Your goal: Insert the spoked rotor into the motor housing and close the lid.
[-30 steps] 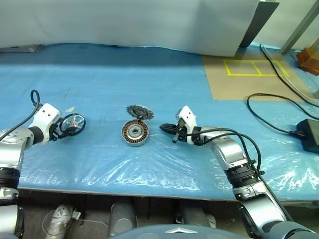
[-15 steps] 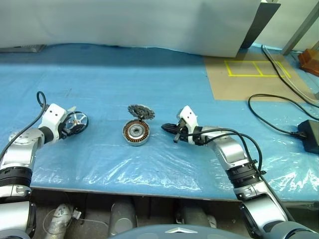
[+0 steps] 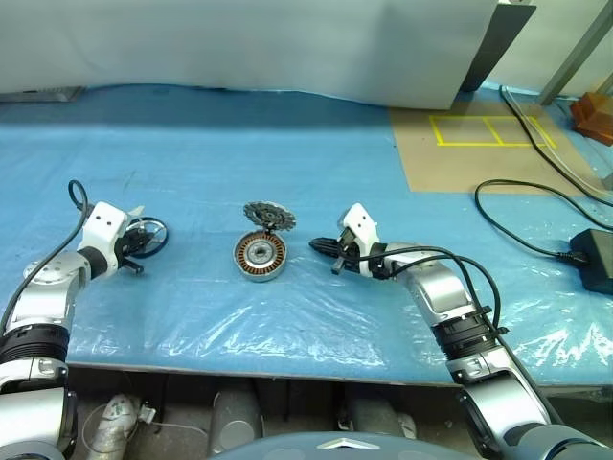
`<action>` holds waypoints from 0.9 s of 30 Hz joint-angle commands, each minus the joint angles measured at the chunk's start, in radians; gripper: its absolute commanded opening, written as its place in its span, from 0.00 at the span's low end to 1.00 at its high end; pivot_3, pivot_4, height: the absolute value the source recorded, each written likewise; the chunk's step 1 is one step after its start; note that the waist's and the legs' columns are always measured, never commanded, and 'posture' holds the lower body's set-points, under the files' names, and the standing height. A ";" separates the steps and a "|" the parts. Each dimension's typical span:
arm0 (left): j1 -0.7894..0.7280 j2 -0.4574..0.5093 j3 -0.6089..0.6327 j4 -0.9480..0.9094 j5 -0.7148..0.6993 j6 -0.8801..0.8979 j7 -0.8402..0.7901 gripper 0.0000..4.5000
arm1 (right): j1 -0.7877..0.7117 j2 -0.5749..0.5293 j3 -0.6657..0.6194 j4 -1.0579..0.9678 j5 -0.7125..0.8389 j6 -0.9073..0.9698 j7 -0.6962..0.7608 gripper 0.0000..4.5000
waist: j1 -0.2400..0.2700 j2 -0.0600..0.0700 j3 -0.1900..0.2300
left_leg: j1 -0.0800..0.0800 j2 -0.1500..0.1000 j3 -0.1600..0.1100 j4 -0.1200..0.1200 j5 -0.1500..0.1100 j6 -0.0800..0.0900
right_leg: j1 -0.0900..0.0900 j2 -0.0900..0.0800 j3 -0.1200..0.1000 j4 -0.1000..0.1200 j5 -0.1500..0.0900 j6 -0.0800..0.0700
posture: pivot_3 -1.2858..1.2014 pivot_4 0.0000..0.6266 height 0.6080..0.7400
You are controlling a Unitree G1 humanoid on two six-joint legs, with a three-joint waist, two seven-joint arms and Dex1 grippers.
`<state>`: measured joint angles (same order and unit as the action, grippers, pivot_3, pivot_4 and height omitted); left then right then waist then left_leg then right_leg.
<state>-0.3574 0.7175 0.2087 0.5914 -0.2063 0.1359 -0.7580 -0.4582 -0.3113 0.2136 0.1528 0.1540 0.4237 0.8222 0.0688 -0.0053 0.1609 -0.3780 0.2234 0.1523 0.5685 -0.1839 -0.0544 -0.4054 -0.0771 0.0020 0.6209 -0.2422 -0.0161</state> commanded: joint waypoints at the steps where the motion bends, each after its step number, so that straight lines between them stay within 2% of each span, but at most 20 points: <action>1: 0.040 -0.003 0.025 -0.061 -0.046 0.045 -0.034 0.09 | -0.020 0.002 0.000 -0.003 -0.003 -0.024 -0.003 0.00 | 0.000 0.000 0.000 | 0.000 0.000 0.000 0.000 0.000 0.000 | 0.000 0.000 0.000 0.000 0.000 0.000 | 0.52 0.24 1.00; 4: 0.058 -0.016 0.079 -0.130 -0.136 0.134 -0.051 0.09 | -0.023 0.002 0.000 0.001 -0.006 -0.033 -0.002 0.00 | 0.000 0.000 0.000 | 0.000 0.000 0.000 -0.001 0.000 0.000 | 0.000 0.000 0.000 -0.001 0.000 0.000 | 0.52 0.24 1.00; 9: 0.104 -0.040 0.225 -0.375 -0.442 0.492 -0.064 0.09 | -0.030 -0.017 -0.017 -0.032 0.029 -0.027 0.046 0.00 | 0.000 -0.001 0.001 | -0.002 0.000 0.000 -0.001 0.000 0.000 | -0.002 0.000 -0.001 -0.001 0.000 0.000 | 0.52 0.24 1.00; 14: 0.089 -0.147 0.420 -0.498 -0.805 0.793 0.107 0.09 | -0.052 -0.076 -0.058 -0.094 0.131 0.070 0.152 0.00 | 0.001 0.000 0.001 | -0.003 0.000 0.000 -0.002 0.000 0.000 | -0.002 0.000 -0.001 -0.003 0.000 0.000 | 0.52 0.24 1.00; 17: 0.100 -0.238 0.464 -0.602 -1.006 0.886 0.234 0.09 | -0.093 -0.098 -0.094 -0.140 0.217 0.156 0.194 0.00 | 0.001 -0.001 0.001 | -0.003 0.000 0.000 -0.001 0.000 0.000 | -0.001 0.000 -0.001 -0.002 0.000 0.000 | 0.52 0.24 1.00; 21: 0.122 -0.366 0.427 -0.741 -1.284 0.925 0.436 0.09 | -0.175 -0.084 -0.131 -0.200 0.303 0.238 0.190 0.00 | -0.001 -0.001 0.001 | -0.003 0.000 0.000 0.000 0.000 0.000 | -0.002 0.001 0.000 -0.002 0.000 0.000 | 0.52 0.24 1.00; 27: 0.188 -0.491 0.274 -0.887 -1.441 0.868 0.600 0.09 | -0.209 -0.044 -0.079 -0.267 0.288 0.238 0.139 0.00 | 0.002 -0.001 0.001 | -0.004 0.001 0.000 -0.001 0.000 0.000 | -0.001 0.002 -0.001 -0.004 0.000 0.000 | 0.52 0.24 1.00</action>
<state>-0.1740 0.2270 0.5045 -0.2299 -1.5793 1.0327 -0.1882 -0.6575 -0.3580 0.1338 -0.0763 0.4347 0.6659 0.9735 0.0710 -0.0066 0.1621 -0.3825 0.2240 0.1518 0.5670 -0.1839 -0.0544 -0.4068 -0.0754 0.0010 0.6164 -0.2407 -0.0136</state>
